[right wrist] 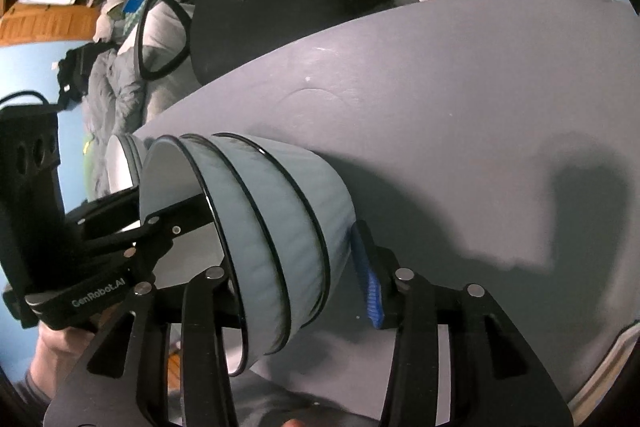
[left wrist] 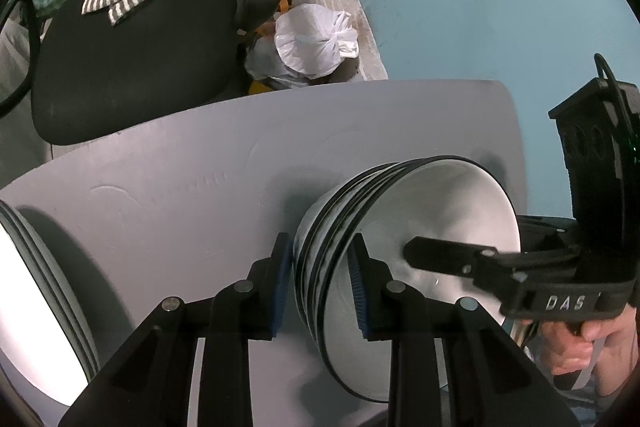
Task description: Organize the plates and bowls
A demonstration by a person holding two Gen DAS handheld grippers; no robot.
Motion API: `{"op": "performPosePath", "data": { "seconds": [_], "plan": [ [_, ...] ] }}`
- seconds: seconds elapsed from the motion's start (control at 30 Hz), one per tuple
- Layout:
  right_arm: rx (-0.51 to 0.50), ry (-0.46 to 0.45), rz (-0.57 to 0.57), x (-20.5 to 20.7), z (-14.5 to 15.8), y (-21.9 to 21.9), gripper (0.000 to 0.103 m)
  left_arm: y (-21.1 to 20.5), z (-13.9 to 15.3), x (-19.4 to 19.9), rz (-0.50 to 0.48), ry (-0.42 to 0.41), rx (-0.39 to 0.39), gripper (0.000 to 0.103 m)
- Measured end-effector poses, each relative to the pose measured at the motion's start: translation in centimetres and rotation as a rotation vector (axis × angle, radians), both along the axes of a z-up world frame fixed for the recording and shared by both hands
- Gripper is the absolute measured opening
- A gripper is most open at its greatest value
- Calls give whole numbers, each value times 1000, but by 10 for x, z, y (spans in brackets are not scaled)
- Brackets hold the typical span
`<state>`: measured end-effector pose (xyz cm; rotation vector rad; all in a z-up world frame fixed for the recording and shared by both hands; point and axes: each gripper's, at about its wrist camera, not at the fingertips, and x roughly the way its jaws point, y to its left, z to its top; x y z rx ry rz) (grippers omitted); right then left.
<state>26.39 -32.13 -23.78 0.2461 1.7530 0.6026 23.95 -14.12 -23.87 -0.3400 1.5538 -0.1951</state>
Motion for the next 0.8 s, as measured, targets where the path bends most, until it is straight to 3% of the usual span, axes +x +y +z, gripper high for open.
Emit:
{"op": "performPosePath", "data": {
  "seconds": [0.2, 0.37, 0.53, 0.8],
  "plan": [
    [-40, -30, 39, 0, 1, 11, 51, -2, 0, 0, -11, 1, -6, 28],
    [-42, -15, 34, 1, -1, 10, 50, 4, -3, 0, 20, 27, -42, 28],
    [-51, -34, 5, 3, 8, 1, 30, 1, -2, -3, -12, 34, -39, 29],
    [-80, -75, 23, -1, 13, 4, 24, 6, 1, -12, 8, 21, -60, 28]
  ]
}}
